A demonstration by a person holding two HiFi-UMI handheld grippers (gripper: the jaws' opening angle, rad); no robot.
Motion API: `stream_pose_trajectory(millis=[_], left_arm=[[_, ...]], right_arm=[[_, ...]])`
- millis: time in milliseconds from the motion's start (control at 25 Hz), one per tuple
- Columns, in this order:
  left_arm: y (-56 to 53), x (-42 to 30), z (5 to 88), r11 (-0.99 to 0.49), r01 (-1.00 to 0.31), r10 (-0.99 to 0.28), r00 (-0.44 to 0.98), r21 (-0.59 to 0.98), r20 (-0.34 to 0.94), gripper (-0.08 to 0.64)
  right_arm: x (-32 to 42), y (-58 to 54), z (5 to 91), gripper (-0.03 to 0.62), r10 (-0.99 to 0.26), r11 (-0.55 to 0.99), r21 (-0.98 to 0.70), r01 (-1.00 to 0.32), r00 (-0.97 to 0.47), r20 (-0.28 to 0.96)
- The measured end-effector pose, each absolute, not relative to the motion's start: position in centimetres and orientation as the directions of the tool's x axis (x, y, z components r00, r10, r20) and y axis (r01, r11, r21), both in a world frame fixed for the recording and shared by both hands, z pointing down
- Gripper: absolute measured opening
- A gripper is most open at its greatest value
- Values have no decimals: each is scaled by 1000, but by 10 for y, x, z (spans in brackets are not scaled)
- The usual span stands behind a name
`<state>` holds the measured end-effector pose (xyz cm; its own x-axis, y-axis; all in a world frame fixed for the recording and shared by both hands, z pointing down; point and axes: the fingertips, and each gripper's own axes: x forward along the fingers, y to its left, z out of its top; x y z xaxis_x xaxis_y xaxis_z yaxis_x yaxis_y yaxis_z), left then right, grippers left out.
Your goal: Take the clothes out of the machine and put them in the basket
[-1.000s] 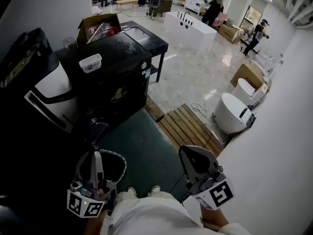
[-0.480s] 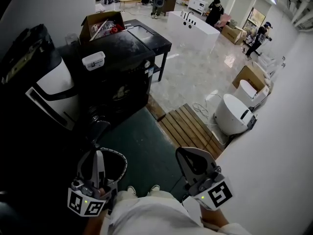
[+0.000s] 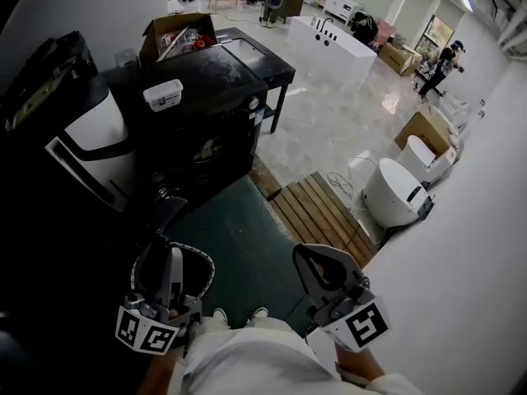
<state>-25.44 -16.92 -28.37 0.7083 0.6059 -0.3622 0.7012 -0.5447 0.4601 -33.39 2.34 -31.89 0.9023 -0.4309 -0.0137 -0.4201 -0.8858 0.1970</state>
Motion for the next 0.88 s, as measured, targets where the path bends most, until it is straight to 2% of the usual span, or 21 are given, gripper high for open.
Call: stream_pose_trajectory(millis=[320,440,680,880], left_arm=[[-154,-240,-270,-543,656,587,743,525,-322,352],[-134,-231,-265,-544,650,590,746,531,-310,379],[-79,-212,-256,-545,675,618,724,498,-306,390],[-44,-170,-241,-546,664,623,729,510,-283,397]], right_arm=[[-335,35,-316,14,-425,-888,198,-415,905,-10],[-336,54,-311,14,-415,-892,199,-407,910,-3],[-332,97,-292,14,-422,-889,202,-411,907,-12],[-299,131,-273,14,-414,-895,176,-410,910,15]])
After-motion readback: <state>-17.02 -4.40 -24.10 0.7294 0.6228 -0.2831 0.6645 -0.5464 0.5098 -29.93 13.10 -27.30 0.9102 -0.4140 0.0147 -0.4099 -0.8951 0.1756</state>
